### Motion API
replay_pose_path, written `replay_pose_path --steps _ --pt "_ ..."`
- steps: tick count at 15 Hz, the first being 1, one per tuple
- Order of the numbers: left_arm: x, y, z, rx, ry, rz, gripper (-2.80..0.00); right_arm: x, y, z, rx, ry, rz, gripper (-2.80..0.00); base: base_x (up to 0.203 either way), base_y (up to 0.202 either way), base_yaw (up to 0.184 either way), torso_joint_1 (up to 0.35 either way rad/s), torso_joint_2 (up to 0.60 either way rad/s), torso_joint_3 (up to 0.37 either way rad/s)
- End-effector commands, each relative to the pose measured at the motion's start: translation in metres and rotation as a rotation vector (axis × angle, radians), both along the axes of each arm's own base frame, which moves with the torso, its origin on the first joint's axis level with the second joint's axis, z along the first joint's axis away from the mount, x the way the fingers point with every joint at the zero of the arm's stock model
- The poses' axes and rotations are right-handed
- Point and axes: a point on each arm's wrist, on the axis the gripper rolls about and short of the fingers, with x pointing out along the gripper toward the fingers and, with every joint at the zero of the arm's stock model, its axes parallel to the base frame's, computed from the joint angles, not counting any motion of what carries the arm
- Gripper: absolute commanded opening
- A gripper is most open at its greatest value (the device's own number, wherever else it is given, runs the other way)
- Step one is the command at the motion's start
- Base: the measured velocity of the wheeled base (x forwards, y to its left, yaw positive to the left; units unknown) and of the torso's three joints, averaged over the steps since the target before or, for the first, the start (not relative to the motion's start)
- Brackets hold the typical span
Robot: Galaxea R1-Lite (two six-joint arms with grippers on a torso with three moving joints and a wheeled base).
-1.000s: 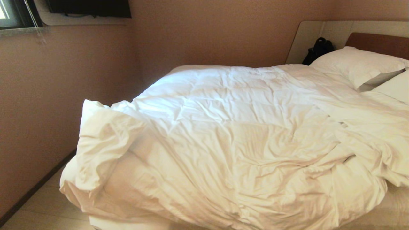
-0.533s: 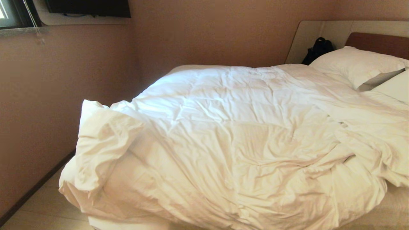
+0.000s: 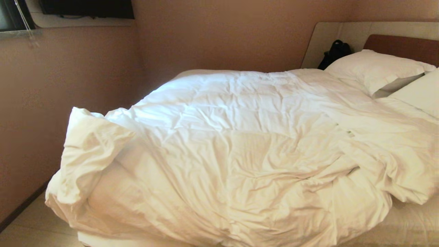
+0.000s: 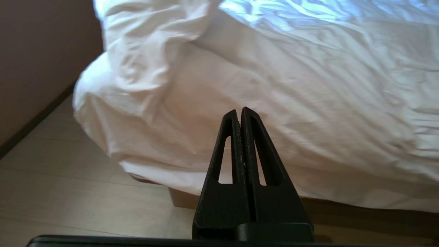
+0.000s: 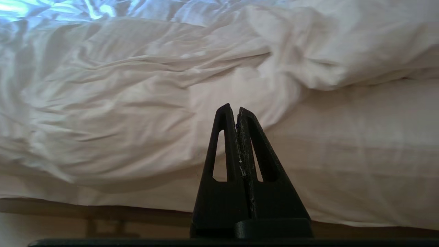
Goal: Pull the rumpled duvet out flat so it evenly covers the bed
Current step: Hold the folded corner of the quilt
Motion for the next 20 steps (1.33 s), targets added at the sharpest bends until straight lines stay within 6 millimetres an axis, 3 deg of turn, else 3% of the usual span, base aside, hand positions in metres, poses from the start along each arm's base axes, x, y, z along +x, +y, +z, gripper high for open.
replay_pose_path --steps 1,17,20 --pt "0.0 0.0 -0.0001 0.0 0.001 0.001 -2.8 0.0 0.0 -0.0002 -0.001 0.0 0.0 -2.8 0.0 -0.194 0.001 0.001 0.01 0.002" --pt "0.0001 0.0 -0.0003 0.001 0.0 0.001 -2.8 -0.0001 0.0 0.0002 0.002 -0.001 0.002 -2.8 0.0 -0.193 0.001 0.003 0.0 0.003" --pt "0.0001 0.0 -0.0001 -0.002 -0.002 0.002 -2.8 -0.0001 0.0 0.0002 0.002 -0.001 0.0 -2.8 0.0 -0.075 0.001 0.003 0.0 0.0"
